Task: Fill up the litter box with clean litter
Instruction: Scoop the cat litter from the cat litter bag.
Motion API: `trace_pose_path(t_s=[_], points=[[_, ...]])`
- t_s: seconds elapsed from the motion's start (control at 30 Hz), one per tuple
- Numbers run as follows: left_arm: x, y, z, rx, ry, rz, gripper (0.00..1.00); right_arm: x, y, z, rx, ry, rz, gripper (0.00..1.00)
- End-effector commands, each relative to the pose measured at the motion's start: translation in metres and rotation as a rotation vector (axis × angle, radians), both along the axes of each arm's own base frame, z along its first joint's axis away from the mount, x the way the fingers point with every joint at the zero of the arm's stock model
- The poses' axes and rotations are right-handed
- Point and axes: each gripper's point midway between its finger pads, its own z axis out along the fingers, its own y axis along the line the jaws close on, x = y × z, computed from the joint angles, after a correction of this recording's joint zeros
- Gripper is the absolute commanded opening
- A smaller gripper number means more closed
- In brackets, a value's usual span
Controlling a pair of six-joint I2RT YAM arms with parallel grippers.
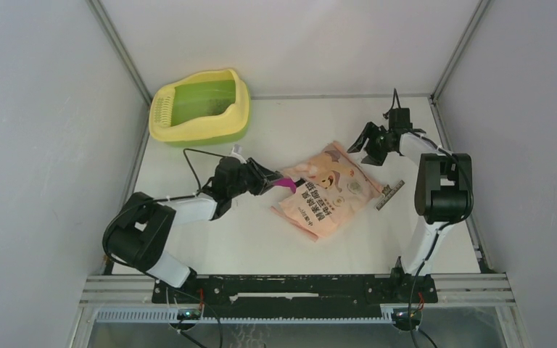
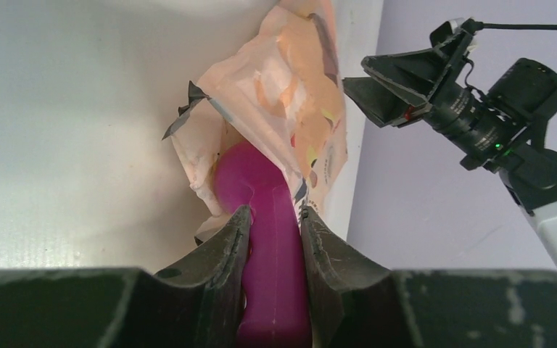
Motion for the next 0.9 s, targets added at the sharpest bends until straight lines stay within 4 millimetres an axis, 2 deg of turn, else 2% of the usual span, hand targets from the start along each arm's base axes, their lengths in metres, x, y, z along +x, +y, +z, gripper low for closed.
trace_pose_path(t_s=[0.0, 0.17, 0.23, 0.37, 0.5, 0.67, 0.87], points=[[0.014, -0.011, 0.009, 0.003, -0.068, 0.019, 0.0, 0.008, 0.001, 0.001, -0.032, -0.015, 0.003, 0.76], [0.021, -0.021, 0.007, -0.039, -0.094, 0.029, 0.0, 0.004, 0.003, -0.007, -0.051, 0.003, 0.021, 0.8], [0.026, -0.024, 0.007, -0.051, -0.102, 0.035, 0.0, -0.002, 0.019, -0.01, -0.054, 0.011, 0.065, 0.8], [0.036, -0.028, -0.001, -0.034, -0.087, 0.061, 0.0, -0.008, 0.03, -0.013, -0.067, 0.018, 0.099, 0.8], [0.037, -0.028, -0.015, 0.001, -0.041, 0.082, 0.0, -0.013, 0.038, -0.018, -0.07, 0.031, 0.125, 0.8], [0.039, -0.037, -0.011, -0.016, -0.052, 0.076, 0.0, -0.016, 0.045, -0.022, -0.068, 0.04, 0.141, 0.8], [0.049, -0.06, -0.009, -0.085, -0.075, 0.07, 0.0, -0.019, 0.052, -0.022, -0.058, 0.04, 0.15, 0.8]])
